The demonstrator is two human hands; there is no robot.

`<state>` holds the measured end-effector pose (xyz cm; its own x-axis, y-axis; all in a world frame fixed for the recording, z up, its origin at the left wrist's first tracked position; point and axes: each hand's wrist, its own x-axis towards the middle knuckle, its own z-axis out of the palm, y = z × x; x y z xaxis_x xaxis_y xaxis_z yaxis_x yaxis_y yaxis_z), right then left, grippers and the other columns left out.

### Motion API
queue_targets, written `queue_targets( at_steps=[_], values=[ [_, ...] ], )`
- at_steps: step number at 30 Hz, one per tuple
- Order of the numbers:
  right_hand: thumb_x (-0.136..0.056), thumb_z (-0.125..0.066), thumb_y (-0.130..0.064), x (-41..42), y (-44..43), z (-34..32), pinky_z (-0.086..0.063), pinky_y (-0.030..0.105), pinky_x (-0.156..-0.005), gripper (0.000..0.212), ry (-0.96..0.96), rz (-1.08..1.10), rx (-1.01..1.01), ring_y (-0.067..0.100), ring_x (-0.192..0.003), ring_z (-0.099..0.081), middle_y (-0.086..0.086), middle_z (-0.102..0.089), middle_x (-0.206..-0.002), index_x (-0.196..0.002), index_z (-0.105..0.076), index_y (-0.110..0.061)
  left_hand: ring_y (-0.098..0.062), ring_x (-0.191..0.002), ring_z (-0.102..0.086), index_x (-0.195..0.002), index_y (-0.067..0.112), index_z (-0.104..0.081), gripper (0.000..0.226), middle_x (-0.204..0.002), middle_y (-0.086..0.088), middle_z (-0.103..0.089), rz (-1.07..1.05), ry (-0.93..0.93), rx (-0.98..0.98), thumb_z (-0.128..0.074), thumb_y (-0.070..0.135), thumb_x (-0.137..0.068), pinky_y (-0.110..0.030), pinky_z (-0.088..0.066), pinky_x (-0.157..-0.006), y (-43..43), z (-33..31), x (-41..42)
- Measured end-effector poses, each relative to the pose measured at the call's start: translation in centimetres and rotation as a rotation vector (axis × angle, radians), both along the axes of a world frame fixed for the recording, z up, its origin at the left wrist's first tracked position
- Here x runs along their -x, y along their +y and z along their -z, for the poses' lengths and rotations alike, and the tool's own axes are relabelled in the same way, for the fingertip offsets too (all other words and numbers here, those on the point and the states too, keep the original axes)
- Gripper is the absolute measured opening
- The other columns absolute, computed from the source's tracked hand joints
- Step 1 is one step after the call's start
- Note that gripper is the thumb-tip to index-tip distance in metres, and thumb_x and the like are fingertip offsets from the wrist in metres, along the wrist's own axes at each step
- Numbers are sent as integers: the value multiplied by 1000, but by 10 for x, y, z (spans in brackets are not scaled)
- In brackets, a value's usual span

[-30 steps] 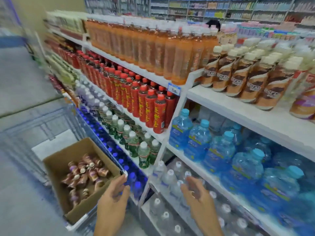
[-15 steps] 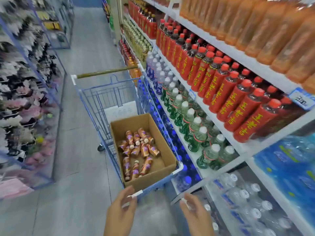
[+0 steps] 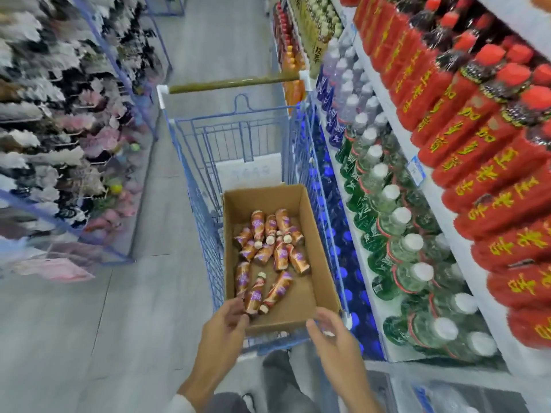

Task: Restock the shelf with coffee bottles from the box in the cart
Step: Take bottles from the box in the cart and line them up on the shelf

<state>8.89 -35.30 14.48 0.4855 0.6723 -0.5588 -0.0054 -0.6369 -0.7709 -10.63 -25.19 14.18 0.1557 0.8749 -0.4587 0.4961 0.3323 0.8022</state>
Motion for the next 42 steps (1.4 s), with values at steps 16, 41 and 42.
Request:
queue_targets(
  at_steps=[16,41,42],
  values=[
    [-95,-67,-31,-63,84,36,-44,18,-98,22,66,-28,154,-13,-109,-58,-23,-66,-118,-115,-63,-40,-32,-115,-63,-126,6,-57,34,-118,-17,-63,-600,-364,1059,-54,28,-100,-40,-53,-91,121,193,-148],
    [-95,-67,-29,-51,135,85,-45,21,-99,23,122,-43,202,-5,-112,-61,-21,-68,-117,-117,-65,-34,-28,-104,-69,-130,11,-56,46,-111,-14,-72,-793,-497,1029,-69,33,-92,-40,-57,-83,88,194,-133],
    [-95,-67,-29,-50,138,89,-45,21,-98,22,115,-39,206,-4,-111,-62,-20,-69,-116,-117,-65,-33,-26,-103,-70,-129,15,-57,46,-111,-11,-73,-729,-448,998,-70,37,-91,-38,-57,-79,86,185,-121]
  ],
)
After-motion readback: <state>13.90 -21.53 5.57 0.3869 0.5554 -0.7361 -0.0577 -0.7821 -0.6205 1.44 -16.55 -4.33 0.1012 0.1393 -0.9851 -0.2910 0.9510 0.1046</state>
